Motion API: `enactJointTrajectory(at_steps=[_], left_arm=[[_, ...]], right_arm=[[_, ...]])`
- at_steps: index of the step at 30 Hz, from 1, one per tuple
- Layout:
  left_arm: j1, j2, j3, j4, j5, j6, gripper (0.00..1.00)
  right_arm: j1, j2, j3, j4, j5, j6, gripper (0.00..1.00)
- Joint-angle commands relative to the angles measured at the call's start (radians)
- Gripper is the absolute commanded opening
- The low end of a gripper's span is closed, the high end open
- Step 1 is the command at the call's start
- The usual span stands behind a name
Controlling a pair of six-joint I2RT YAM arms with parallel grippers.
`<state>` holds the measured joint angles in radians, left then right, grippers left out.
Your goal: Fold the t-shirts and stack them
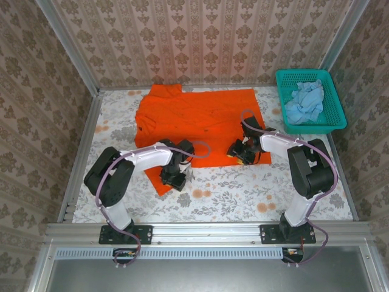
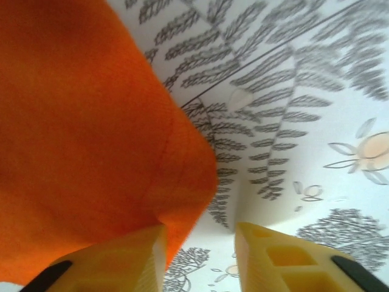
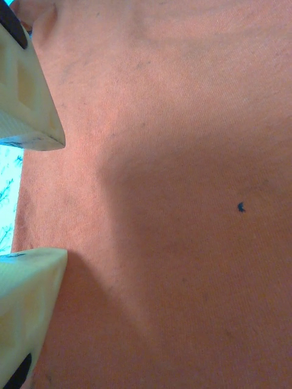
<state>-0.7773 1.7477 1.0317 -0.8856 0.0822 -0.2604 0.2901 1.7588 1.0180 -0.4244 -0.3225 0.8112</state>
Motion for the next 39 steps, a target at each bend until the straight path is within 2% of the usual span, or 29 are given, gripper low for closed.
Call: enactJointTrajectory(at_steps=[1, 5, 10, 14, 20, 23, 25, 29, 33, 39], left_arm=[[0.006, 0.027, -0.020, -0.024, -0.036, -0.002, 0.24], [0.032, -0.009, -0.018, -0.048, -0.045, -0.008, 0.01], [0.083, -0.097, -0.001, -0.104, -0.021, 0.018, 0.00], [0.145, -0.190, 0.015, -0.118, 0.072, 0.022, 0.00], [0.293, -0.290, -0.012, -0.136, 0.218, -0.016, 0.00], [0.315, -0.303, -0.023, -0.165, 0.270, -0.008, 0.09], [0.314, -0.287, -0.025, -0.196, 0.281, -0.002, 0.19], [0.315, -0.295, -0.035, -0.234, 0.229, -0.041, 0.56], [0.344, -0.322, -0.056, -0.266, 0.223, -0.186, 0.55], [0.353, -0.316, -0.165, -0.143, 0.369, -0.337, 0.50]], right_arm=[[-0.009, 0.022, -0.007, -0.007, -0.007, 0.009, 0.48], [-0.016, 0.025, -0.007, -0.009, -0.001, 0.015, 0.47], [-0.027, 0.032, 0.005, -0.056, 0.019, 0.034, 0.43], [-0.044, 0.030, 0.002, -0.081, 0.033, 0.062, 0.43], [-0.085, 0.035, 0.011, -0.108, 0.042, 0.095, 0.44], [-0.089, 0.033, 0.022, -0.108, 0.039, 0.094, 0.47], [-0.089, 0.027, 0.031, -0.139, 0.035, 0.092, 0.49], [-0.109, -0.021, 0.033, -0.175, 0.054, 0.087, 0.54], [-0.171, -0.107, -0.002, -0.227, 0.108, 0.084, 0.56], [-0.322, -0.252, -0.099, -0.249, 0.232, 0.101, 0.54]])
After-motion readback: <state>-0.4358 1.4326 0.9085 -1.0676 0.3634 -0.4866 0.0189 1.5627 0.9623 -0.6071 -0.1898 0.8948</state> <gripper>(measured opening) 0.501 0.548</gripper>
